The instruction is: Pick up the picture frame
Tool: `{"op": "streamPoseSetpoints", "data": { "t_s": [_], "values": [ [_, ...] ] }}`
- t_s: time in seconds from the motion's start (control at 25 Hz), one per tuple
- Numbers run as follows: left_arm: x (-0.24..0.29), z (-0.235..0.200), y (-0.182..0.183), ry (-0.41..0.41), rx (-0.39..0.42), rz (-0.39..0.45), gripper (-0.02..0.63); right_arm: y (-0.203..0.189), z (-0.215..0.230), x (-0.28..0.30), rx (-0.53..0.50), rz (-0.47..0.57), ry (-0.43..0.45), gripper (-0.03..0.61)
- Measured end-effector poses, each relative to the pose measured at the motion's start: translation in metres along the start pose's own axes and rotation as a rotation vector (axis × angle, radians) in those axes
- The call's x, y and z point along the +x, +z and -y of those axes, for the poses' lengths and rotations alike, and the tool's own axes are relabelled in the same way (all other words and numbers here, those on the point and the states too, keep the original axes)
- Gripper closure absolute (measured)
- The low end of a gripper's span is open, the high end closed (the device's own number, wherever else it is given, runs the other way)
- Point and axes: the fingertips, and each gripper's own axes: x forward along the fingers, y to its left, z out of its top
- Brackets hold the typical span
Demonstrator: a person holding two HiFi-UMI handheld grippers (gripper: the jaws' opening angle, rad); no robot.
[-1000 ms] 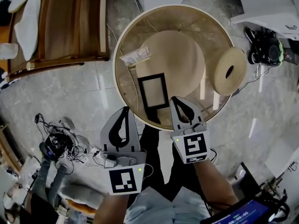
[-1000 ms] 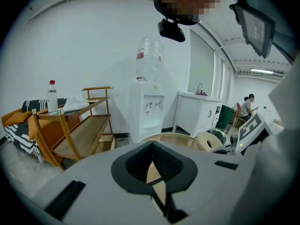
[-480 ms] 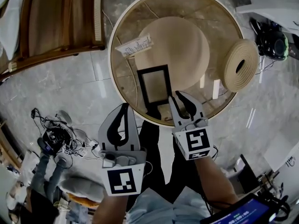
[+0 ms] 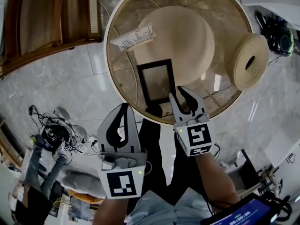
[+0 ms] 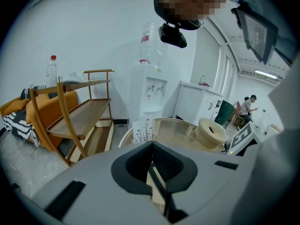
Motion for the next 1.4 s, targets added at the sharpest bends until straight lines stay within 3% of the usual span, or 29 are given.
{"op": "streamPoseSetpoints", "data": {
  "t_s": [0.68,1.0,1.4],
  "values": [
    [0.008,-0.004,-0.025,0.003,-0.012,-0.039,0.598,-0.042,0.012,0.032,0.068,-0.054,0.029,0.464],
    [0.008,-0.002,-0.023,0.007,-0.011,-0.037,0.598,-0.042,0.012,0.032,0.133,-0.048,0.031,0.489],
    [-0.002,0.003,0.004,0.013,-0.002,0.01,0.598,-0.01,0.02,0.009,0.067,0.01,-0.014,0.497]
  ]
}}
